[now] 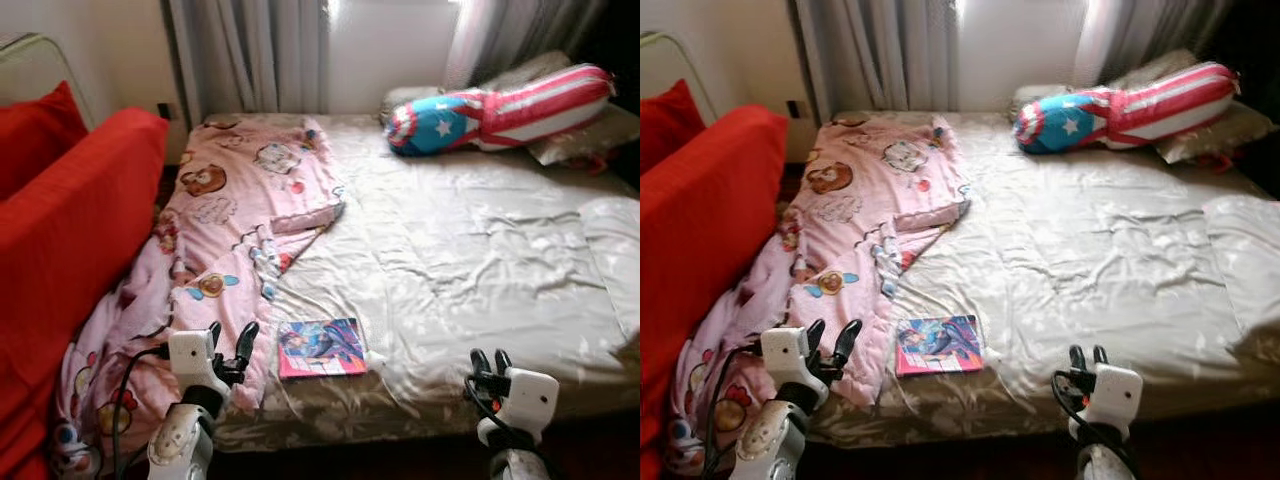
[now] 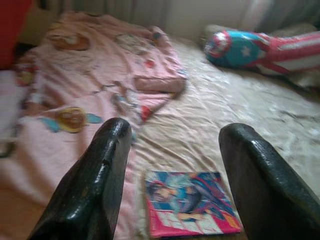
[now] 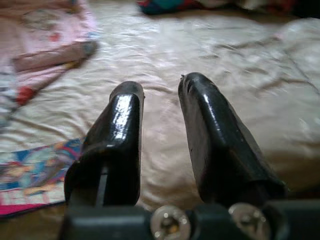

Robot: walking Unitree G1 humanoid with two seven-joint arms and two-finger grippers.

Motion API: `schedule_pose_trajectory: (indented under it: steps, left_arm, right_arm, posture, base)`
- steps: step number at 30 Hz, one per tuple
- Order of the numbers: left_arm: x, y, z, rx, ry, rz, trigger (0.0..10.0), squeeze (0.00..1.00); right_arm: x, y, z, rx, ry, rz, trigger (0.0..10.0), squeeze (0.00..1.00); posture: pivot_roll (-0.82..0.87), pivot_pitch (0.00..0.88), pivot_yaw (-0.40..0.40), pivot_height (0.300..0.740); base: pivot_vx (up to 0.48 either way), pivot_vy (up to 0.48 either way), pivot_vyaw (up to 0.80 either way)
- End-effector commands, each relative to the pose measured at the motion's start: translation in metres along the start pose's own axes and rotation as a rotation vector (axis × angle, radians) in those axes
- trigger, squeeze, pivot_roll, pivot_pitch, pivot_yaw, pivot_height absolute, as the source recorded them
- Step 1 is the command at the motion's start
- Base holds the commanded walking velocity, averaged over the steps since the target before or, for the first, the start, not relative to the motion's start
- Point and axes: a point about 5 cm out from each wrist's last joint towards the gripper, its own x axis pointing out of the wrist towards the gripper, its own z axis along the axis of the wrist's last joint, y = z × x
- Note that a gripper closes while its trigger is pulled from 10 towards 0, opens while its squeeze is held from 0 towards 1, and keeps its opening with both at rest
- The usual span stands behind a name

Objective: Clean up the room

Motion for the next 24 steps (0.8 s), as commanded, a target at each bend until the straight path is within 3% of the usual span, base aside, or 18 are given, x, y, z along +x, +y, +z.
schedule_pose_trajectory:
  steps: [1, 12, 21, 24]
  left_arm:
    - [-0.002, 0.0036, 0.0008, -0.004, 0.004, 0.02, 10.0, 0.0]
    - [-0.0033, 0.0038, 0.0016, -0.009, 0.009, 0.029, 10.0, 0.0]
    - [-0.0065, 0.0042, 0.0031, -0.009, -0.001, 0.026, 10.0, 0.0]
    - [-0.0116, 0.0054, 0.0033, -0.006, 0.003, 0.022, 10.0, 0.0]
  right_arm:
    - [0.0028, 0.0044, 0.0068, 0.008, -0.023, 0.014, 10.0, 0.0]
    - [0.0032, 0.0065, 0.0067, 0.024, -0.007, 0.027, 10.0, 0.0]
    - [0.0043, 0.0081, 0.0082, -0.001, -0.009, 0.054, 10.0, 0.0]
    - [0.0058, 0.0089, 0.0072, -0.051, 0.011, 0.074, 10.0, 0.0]
  posture:
    - [-0.04, 0.0, -0.081, 0.74]
    - [-0.04, 0.0, -0.08, 0.74]
    - [-0.04, 0.0, -0.081, 0.74]
    - [-0.04, 0.0, -0.079, 0.74]
  base:
    - [0.39, 0.0, 0.8]
    - [0.389, 0.0, 0.0]
    - [0.0, 0.0, 0.0]
    - [0.0, 0.0, 0.0]
